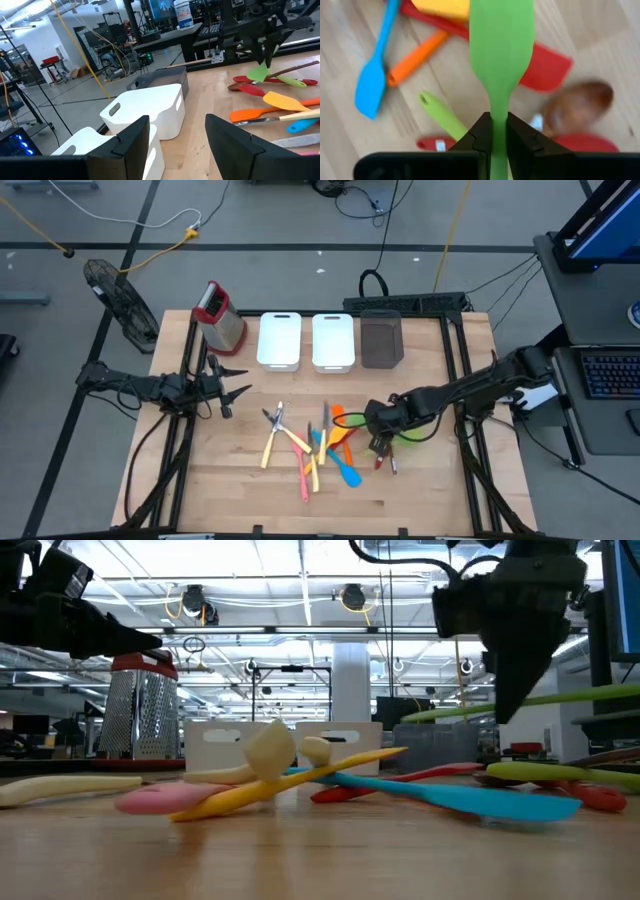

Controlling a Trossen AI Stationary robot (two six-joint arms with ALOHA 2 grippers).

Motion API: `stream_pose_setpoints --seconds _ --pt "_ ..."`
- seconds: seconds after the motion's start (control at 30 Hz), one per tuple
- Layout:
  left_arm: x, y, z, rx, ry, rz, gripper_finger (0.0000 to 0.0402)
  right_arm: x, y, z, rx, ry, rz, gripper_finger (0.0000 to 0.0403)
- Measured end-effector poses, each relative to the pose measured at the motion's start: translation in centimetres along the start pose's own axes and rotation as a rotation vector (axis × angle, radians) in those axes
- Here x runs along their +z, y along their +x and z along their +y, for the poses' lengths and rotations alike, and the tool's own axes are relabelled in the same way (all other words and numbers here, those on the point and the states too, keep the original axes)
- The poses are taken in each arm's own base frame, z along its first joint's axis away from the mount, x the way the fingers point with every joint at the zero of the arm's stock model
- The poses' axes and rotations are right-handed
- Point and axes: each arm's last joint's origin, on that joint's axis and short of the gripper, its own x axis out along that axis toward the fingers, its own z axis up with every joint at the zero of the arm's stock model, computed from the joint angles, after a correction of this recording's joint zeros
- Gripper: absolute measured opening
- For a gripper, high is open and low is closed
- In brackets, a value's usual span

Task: Pick & Place Kitchen Items
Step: Put the green spatula into the black bin

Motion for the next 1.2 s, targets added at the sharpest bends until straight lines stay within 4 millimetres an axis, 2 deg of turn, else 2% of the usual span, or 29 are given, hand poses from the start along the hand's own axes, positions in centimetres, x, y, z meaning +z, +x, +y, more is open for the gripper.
stream_pose_setpoints --seconds 0.3,0.63,0.87,1.07,1.2 --pt "0.0 0.0 0.0 0.000 0.000 0.000 0.0200 -1.0 -1.6 -1.6 -0.097 0.020 0.064 0.0024" --pt "0.0 0.0 0.0 0.001 -0.005 -0.005 0.0200 -0.7 -5.2 -5.1 -0.282 0.109 -0.069 0.0024" --pt "0.0 0.0 0.0 0.001 -0.009 -0.005 0.0200 1.2 -8.8 -8.1 -0.450 0.144 -0.058 0.0024" --pt "0.1 0.0 0.0 0.001 -0.040 -0.006 0.0200 3.5 -10.6 -10.8 -0.459 0.215 -0.069 0.0024" --pt "0.1 0.0 0.0 0.001 -0.060 -0.006 0.0200 4.9 -11.0 -12.8 -0.415 0.265 -0.057 0.0024"
